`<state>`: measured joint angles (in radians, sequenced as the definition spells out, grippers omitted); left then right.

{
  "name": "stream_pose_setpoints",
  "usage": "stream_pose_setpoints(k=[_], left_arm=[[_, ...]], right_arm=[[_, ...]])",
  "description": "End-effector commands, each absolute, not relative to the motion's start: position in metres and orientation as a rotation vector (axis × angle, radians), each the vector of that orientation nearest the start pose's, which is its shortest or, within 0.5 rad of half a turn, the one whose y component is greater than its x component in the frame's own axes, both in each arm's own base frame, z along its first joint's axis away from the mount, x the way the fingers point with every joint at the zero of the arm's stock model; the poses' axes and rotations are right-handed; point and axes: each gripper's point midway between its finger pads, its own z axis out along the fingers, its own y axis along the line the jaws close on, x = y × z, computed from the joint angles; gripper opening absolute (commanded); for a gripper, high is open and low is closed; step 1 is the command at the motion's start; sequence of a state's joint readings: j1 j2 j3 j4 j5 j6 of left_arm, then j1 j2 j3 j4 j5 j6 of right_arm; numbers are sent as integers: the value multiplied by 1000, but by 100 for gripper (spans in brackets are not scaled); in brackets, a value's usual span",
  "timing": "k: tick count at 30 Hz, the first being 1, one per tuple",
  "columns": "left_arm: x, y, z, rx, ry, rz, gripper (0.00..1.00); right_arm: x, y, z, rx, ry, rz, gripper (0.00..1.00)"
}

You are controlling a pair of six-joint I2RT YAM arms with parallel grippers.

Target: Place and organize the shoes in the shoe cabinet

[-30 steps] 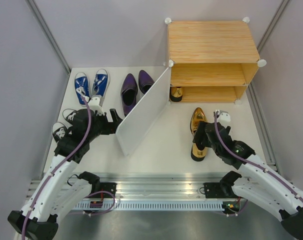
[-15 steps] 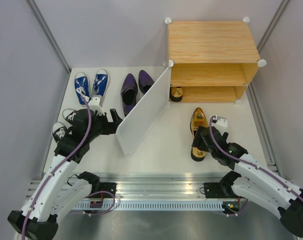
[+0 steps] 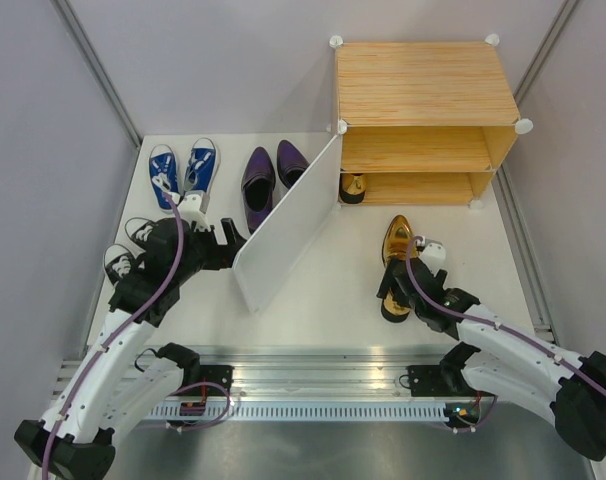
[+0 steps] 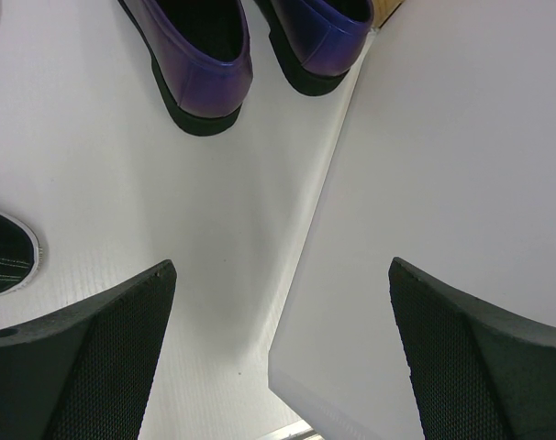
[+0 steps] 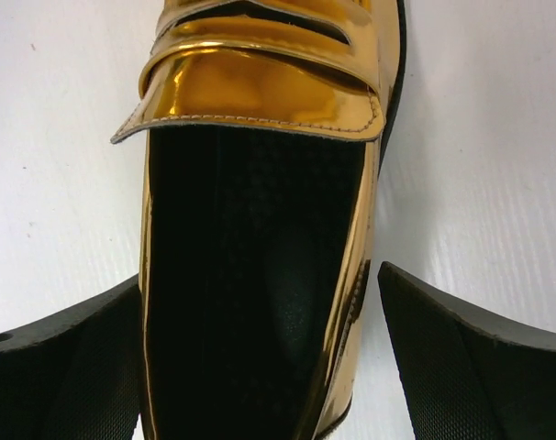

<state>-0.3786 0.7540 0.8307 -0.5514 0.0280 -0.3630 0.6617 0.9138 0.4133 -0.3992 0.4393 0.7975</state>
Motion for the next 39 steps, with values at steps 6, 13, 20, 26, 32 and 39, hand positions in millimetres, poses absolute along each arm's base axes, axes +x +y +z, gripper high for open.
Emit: stream_pose_setpoints(k=[6,13,20,26,32,39], left_arm=[[246,-122,229,78,2056,-485,99],[245,-121,231,80,2050,-485,99],[245,-122,231,83,2049,-484,99],[245,-122,231,85,2048,-483,99],[244,-123,231,88,2049,-485,99],[244,-122,232,85,2044,-482,99]], right_arm=[[224,99,49,406,2240,152,98],[221,98,40,421,2264,137,97],[222,97,23,412,2351,26,89],[220,92,21,424,2355,-18,80],[219,98,26,389,2367,27,44],[229,102,69,350,2225,150,1]])
